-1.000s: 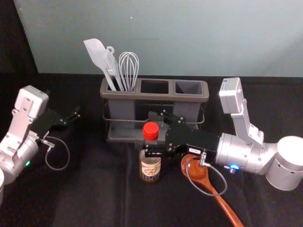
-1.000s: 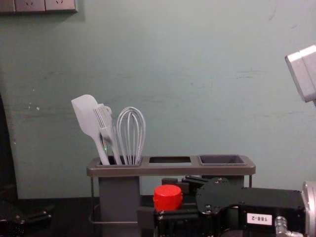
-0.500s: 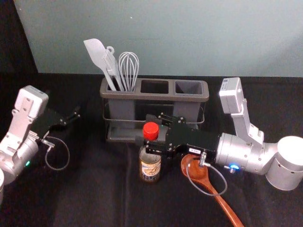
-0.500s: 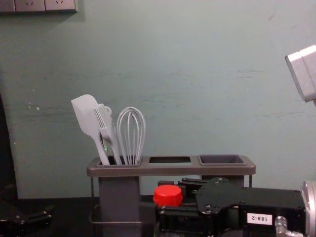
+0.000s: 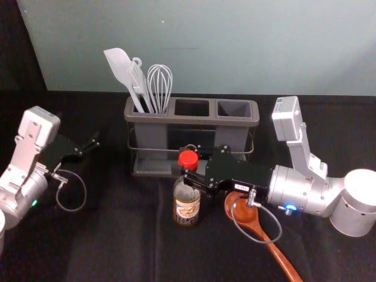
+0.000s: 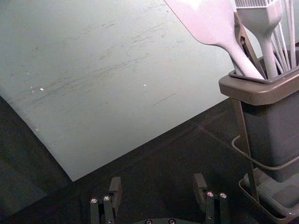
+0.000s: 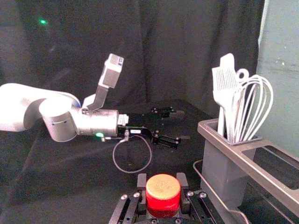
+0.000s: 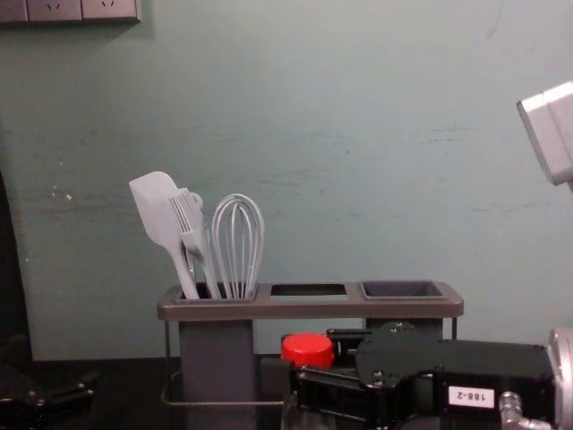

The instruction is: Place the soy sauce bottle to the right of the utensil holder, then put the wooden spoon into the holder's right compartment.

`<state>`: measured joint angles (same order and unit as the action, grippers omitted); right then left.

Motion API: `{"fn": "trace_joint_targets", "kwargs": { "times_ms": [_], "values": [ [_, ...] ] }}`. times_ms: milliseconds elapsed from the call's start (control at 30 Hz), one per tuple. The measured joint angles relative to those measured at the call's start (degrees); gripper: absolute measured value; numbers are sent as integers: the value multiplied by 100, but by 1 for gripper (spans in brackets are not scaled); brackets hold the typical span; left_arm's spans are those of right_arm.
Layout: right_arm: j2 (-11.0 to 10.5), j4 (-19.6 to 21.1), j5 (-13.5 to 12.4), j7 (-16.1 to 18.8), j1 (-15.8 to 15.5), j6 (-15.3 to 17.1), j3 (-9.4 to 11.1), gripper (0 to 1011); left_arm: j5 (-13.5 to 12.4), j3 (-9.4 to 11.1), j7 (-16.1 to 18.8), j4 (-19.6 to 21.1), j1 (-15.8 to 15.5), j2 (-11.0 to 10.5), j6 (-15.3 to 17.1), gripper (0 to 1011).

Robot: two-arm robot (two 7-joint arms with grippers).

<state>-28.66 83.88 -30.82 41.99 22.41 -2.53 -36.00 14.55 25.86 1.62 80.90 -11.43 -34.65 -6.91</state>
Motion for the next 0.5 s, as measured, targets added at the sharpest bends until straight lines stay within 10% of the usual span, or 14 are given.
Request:
{"fn": "trace_joint_targets", "kwargs": {
  "times_ms": [500],
  "values": [
    [-317,824,-208,-198,-62,337,286,380,0,0,0,0,0,0,0,1005]
  ]
}}
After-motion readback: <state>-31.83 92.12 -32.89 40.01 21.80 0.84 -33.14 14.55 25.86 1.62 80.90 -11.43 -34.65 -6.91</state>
